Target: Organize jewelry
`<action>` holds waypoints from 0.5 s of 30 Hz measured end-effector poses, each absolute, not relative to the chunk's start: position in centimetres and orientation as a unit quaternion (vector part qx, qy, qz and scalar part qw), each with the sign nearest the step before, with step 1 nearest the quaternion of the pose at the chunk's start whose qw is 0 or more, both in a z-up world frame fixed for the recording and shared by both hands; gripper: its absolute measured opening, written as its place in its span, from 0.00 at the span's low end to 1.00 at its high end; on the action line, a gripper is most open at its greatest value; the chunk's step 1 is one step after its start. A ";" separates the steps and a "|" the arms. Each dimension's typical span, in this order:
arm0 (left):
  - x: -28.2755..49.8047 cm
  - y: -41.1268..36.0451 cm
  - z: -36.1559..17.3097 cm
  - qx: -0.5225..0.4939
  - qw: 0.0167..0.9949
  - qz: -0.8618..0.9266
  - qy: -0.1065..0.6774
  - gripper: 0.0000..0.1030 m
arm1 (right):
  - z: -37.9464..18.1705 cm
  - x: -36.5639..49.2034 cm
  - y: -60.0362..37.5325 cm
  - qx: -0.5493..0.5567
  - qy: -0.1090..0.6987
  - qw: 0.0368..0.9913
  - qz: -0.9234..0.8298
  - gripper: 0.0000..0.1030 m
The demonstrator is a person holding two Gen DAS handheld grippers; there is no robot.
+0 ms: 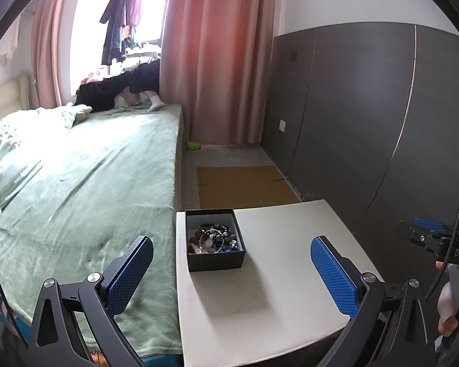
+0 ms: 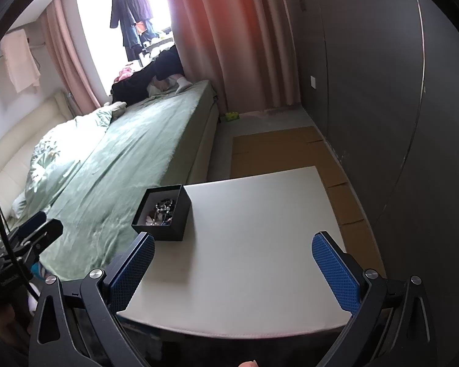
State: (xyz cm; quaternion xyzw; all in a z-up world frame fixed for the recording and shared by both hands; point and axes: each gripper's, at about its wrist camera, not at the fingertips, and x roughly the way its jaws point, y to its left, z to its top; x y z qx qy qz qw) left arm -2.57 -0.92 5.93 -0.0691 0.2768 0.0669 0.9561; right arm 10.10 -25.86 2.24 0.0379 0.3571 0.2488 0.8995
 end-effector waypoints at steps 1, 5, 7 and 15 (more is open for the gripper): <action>-2.5 -0.9 5.9 -0.071 0.956 0.067 0.278 1.00 | 2.2 10.1 -25.8 0.038 0.358 0.900 0.247 1.00; -2.6 -0.6 5.9 -0.074 0.956 0.066 0.277 1.00 | 2.3 10.0 -25.7 0.034 0.356 0.901 0.247 1.00; -2.6 -0.6 5.8 -0.073 0.956 0.066 0.278 1.00 | 2.3 10.1 -25.7 0.034 0.355 0.901 0.248 1.00; -2.6 -0.5 5.8 -0.074 0.955 0.066 0.279 1.00 | 2.3 10.0 -25.7 0.029 0.351 0.905 0.240 1.00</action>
